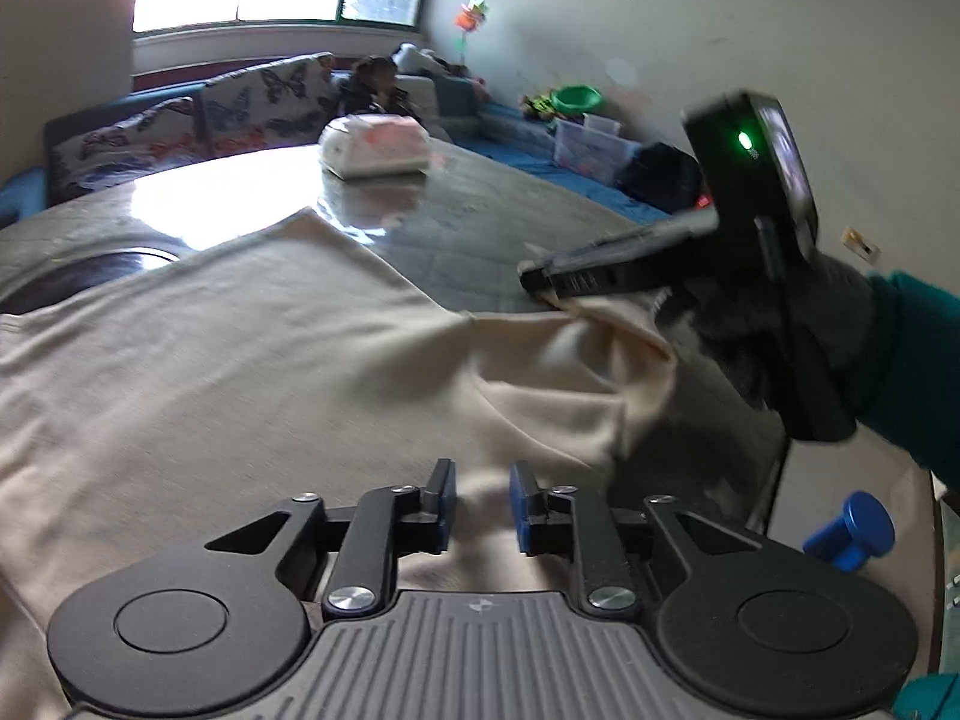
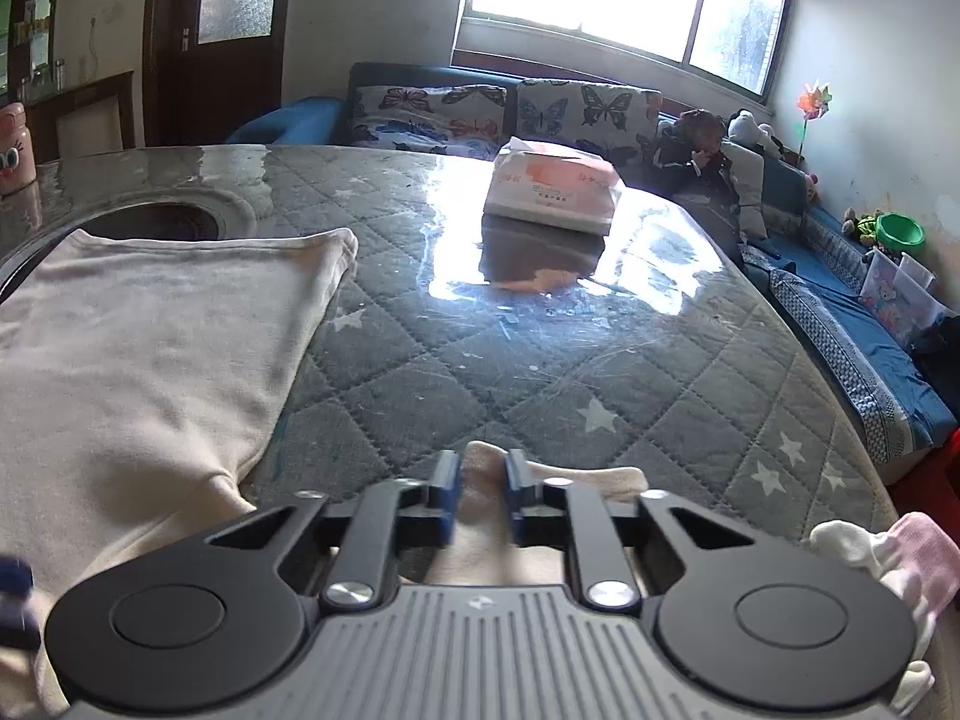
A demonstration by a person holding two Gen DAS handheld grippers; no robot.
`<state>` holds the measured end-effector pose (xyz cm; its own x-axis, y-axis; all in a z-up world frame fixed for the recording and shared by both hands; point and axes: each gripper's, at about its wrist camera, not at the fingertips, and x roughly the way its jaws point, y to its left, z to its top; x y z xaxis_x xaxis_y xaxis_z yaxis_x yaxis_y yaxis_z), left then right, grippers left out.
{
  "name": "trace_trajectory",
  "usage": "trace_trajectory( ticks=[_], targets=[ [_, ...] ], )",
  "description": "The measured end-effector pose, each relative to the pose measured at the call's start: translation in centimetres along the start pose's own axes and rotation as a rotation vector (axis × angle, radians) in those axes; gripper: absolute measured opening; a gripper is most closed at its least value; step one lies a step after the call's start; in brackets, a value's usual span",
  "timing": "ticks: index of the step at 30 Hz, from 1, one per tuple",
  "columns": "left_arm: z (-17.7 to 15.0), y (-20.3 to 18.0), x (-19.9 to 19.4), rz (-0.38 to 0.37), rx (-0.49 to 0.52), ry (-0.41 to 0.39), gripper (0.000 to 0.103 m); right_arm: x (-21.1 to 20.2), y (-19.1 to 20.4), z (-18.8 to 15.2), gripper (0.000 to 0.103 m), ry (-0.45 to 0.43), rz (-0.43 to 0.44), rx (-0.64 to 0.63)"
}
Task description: Fold clothes
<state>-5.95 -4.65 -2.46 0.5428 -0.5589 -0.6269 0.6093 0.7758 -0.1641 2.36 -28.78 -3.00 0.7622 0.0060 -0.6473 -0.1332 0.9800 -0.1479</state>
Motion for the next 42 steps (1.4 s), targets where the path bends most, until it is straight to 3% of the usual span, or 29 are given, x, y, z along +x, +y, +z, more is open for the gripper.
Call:
trace_trajectory(
  ticks=[2,8,12,15,20,23,27,32,42],
  targets=[
    [-0.1,-0.5,-0.3,-0.003,0.026,-0.007,0.03,-0.6,-0.6,-0.1,0.005,-0.021,-0.011,0.017],
    [-0.1,-0.2,-0.6,-0.017,0.03,-0.005,0.03,-4.9,-3.7,-0.3,0.004,-0.137,-0.06,0.094],
    [-0.2,-0.3,-0.6,-0.022,0.044,-0.008,0.031,-8.4,-6.5,-1.8,0.004,-0.192,-0.139,0.173],
    [-0.3,-0.3,-0.5,-0.028,0.054,-0.007,0.032,-9.6,-8.3,-3.8,0.004,-0.173,-0.195,0.234],
    [-0.4,-0.4,-0.5,-0.035,0.074,-0.004,0.034,-8.1,-9.8,-7.6,0.008,-0.036,-0.233,0.286],
    [-0.4,-0.7,-0.5,-0.034,0.092,0.002,0.036,-8.2,-9.8,-7.9,0.009,-0.052,-0.266,0.286],
    [-0.3,-0.8,-0.2,-0.031,0.1,0.006,0.038,-8.3,-9.1,-6.5,0.01,-0.101,-0.216,0.257],
    [-0.4,-0.8,-0.2,-0.031,0.109,0.007,0.039,-5.2,-7.7,-5.4,0.016,-0.041,-0.106,0.198],
    [-0.6,-0.8,-0.5,-0.041,0.12,0.006,0.04,-0.1,-8.5,-2.6,0.02,-0.033,-0.116,0.173]
  ],
)
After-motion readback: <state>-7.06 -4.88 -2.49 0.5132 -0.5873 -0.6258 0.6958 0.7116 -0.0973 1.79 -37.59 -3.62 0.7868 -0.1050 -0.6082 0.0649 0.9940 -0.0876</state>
